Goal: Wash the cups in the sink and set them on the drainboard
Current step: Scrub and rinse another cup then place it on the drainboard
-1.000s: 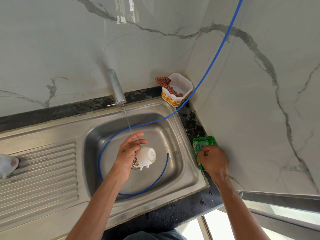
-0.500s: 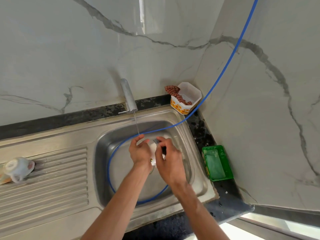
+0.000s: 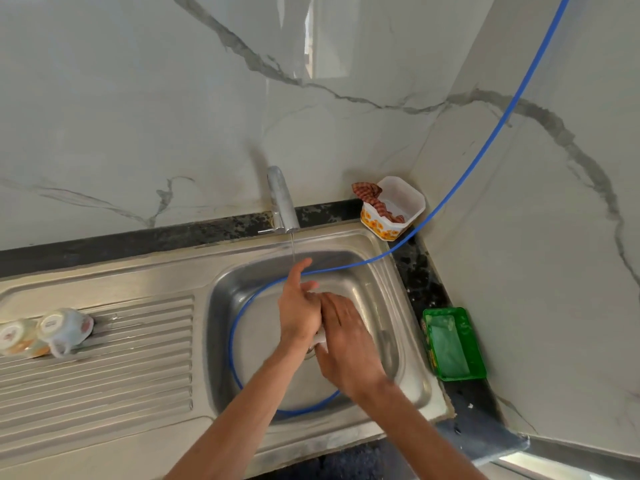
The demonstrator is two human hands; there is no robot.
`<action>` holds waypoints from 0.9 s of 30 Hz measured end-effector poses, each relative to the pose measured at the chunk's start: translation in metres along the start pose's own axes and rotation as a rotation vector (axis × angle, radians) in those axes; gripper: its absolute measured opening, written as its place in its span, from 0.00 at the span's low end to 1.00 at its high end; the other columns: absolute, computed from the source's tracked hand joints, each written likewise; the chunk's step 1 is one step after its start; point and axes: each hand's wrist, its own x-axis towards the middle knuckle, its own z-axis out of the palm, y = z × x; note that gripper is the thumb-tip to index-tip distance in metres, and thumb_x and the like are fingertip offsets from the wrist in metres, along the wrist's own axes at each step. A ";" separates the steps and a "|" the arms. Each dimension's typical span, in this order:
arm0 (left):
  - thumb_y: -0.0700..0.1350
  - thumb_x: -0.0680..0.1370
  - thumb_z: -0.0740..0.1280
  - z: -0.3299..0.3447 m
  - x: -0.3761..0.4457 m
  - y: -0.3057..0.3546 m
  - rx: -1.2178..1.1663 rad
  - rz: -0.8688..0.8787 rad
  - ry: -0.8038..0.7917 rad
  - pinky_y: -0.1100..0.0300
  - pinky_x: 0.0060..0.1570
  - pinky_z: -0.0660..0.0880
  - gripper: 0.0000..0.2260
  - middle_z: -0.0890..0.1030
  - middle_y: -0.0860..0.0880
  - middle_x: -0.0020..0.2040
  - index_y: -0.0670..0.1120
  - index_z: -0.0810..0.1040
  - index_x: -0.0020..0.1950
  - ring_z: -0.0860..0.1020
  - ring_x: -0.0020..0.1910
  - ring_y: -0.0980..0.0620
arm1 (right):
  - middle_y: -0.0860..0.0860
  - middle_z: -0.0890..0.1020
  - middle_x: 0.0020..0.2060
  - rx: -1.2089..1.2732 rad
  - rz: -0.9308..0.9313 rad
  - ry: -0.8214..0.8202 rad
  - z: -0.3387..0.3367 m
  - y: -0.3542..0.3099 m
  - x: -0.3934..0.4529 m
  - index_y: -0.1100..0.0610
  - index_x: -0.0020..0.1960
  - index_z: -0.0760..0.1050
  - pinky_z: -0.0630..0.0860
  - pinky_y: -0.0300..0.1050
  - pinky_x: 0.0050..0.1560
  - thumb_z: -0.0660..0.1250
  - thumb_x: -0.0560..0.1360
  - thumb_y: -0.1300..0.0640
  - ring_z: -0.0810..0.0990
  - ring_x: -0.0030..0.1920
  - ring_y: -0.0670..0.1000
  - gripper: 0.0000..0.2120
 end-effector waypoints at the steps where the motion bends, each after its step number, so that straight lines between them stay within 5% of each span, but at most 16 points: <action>1: 0.27 0.78 0.61 0.000 -0.007 0.001 0.075 0.103 -0.009 0.65 0.42 0.78 0.32 0.84 0.49 0.55 0.58 0.73 0.74 0.80 0.37 0.58 | 0.50 0.79 0.62 0.049 0.079 -0.074 -0.008 0.000 0.013 0.56 0.70 0.71 0.79 0.50 0.64 0.78 0.67 0.55 0.79 0.64 0.54 0.34; 4: 0.27 0.77 0.59 -0.002 -0.016 0.005 0.187 0.418 -0.113 0.66 0.47 0.77 0.35 0.85 0.54 0.54 0.59 0.71 0.76 0.83 0.40 0.57 | 0.42 0.80 0.43 0.277 0.189 -0.474 -0.035 0.014 0.047 0.51 0.56 0.76 0.81 0.48 0.50 0.78 0.64 0.48 0.81 0.46 0.48 0.24; 7: 0.32 0.81 0.61 -0.012 -0.019 0.012 0.240 0.621 -0.227 0.62 0.55 0.79 0.32 0.83 0.55 0.61 0.59 0.66 0.79 0.84 0.51 0.55 | 0.43 0.83 0.35 0.729 0.244 -0.634 -0.050 0.023 0.054 0.49 0.46 0.80 0.80 0.45 0.43 0.78 0.63 0.61 0.83 0.40 0.43 0.15; 10: 0.52 0.82 0.70 -0.023 -0.017 0.011 0.267 0.512 -0.067 0.62 0.54 0.78 0.24 0.78 0.59 0.66 0.59 0.68 0.76 0.82 0.52 0.57 | 0.41 0.86 0.42 0.630 0.288 -0.413 -0.038 0.018 0.055 0.45 0.52 0.81 0.83 0.45 0.46 0.81 0.61 0.51 0.84 0.44 0.40 0.21; 12: 0.64 0.78 0.71 -0.032 -0.016 0.010 0.308 0.320 -0.019 0.64 0.46 0.76 0.17 0.84 0.60 0.52 0.59 0.78 0.62 0.82 0.45 0.62 | 0.40 0.84 0.47 0.395 0.324 -0.204 -0.028 0.006 0.054 0.44 0.58 0.77 0.83 0.46 0.48 0.80 0.60 0.41 0.84 0.48 0.42 0.29; 14: 0.63 0.80 0.68 -0.039 -0.015 0.010 0.254 0.220 -0.191 0.61 0.41 0.75 0.16 0.85 0.57 0.39 0.52 0.85 0.48 0.82 0.38 0.62 | 0.42 0.83 0.47 0.294 0.338 -0.078 -0.022 -0.006 0.051 0.45 0.57 0.73 0.81 0.44 0.45 0.78 0.64 0.41 0.84 0.48 0.46 0.26; 17: 0.51 0.83 0.69 -0.057 -0.013 0.014 0.124 0.142 -0.453 0.57 0.51 0.81 0.10 0.88 0.53 0.45 0.48 0.87 0.52 0.87 0.47 0.54 | 0.43 0.82 0.45 0.253 0.306 0.028 -0.024 -0.019 0.043 0.47 0.56 0.71 0.77 0.41 0.41 0.78 0.66 0.46 0.83 0.46 0.47 0.23; 19: 0.48 0.83 0.70 -0.070 -0.010 0.015 0.134 0.230 -0.588 0.53 0.53 0.81 0.06 0.88 0.53 0.47 0.51 0.87 0.53 0.87 0.48 0.53 | 0.43 0.83 0.47 0.279 0.287 -0.085 -0.036 -0.019 0.045 0.48 0.58 0.73 0.77 0.41 0.45 0.82 0.64 0.47 0.83 0.48 0.47 0.28; 22: 0.46 0.84 0.69 -0.092 -0.015 0.015 0.214 0.402 -0.717 0.59 0.45 0.76 0.09 0.85 0.58 0.41 0.58 0.85 0.47 0.82 0.42 0.62 | 0.48 0.87 0.47 0.540 0.283 -0.481 -0.069 -0.013 0.054 0.53 0.58 0.80 0.81 0.45 0.51 0.87 0.61 0.54 0.86 0.47 0.46 0.29; 24: 0.48 0.84 0.69 -0.099 -0.021 0.015 0.200 0.446 -0.745 0.59 0.48 0.78 0.07 0.87 0.57 0.45 0.51 0.87 0.53 0.83 0.46 0.62 | 0.55 0.86 0.47 0.759 0.237 -0.708 -0.083 -0.007 0.057 0.62 0.56 0.80 0.80 0.52 0.57 0.84 0.65 0.63 0.85 0.49 0.50 0.23; 27: 0.47 0.84 0.68 -0.111 -0.029 0.010 0.113 0.483 -0.752 0.58 0.54 0.80 0.11 0.88 0.54 0.54 0.45 0.86 0.63 0.86 0.55 0.56 | 0.57 0.82 0.49 0.930 0.274 -0.818 -0.083 -0.008 0.050 0.65 0.59 0.78 0.76 0.54 0.59 0.78 0.70 0.70 0.82 0.52 0.54 0.19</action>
